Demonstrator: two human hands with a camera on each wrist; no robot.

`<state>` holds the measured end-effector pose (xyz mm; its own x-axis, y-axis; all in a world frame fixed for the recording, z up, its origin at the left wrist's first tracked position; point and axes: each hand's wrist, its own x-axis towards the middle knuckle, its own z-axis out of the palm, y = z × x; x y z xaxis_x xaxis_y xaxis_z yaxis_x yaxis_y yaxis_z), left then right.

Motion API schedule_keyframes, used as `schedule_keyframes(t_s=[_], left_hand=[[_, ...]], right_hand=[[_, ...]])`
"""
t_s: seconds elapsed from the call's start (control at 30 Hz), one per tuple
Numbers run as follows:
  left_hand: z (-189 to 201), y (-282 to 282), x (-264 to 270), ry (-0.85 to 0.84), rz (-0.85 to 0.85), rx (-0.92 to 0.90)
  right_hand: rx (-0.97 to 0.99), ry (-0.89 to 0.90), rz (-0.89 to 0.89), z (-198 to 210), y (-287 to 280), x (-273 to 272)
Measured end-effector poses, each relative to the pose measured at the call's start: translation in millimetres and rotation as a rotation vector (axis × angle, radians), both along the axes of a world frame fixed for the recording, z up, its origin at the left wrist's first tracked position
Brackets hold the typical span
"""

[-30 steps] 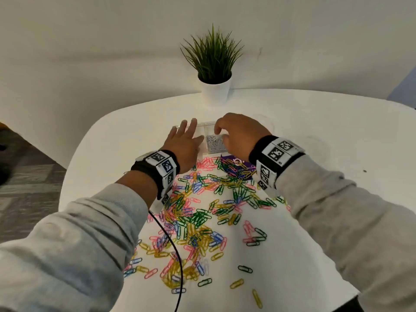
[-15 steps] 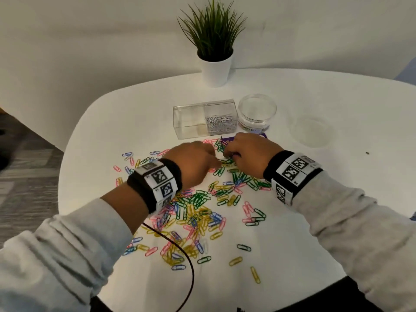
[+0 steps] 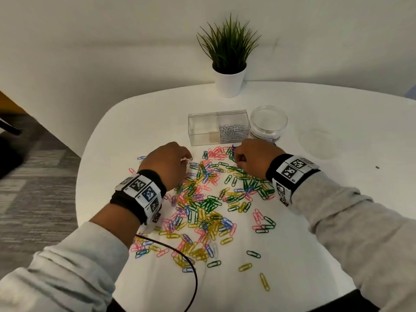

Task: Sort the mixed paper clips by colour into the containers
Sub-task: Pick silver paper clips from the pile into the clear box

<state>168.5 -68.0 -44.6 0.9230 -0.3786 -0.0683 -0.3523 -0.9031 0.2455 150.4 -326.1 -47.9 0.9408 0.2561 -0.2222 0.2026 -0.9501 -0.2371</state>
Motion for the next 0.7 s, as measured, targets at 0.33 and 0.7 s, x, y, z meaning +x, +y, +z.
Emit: schedule_keyframes(t_s=[0.33,0.7], left_hand=[[22.9,70.8,1.0,0.122,0.102,0.141],[-3.2,121.5,-31.4,-0.102,0.236,-0.151]], right_hand=[[-0.039,-0.017,0.057,0.6,5.5,-1.5],[-0.072,-0.030,0.014,6.4,7.0,-9.0]])
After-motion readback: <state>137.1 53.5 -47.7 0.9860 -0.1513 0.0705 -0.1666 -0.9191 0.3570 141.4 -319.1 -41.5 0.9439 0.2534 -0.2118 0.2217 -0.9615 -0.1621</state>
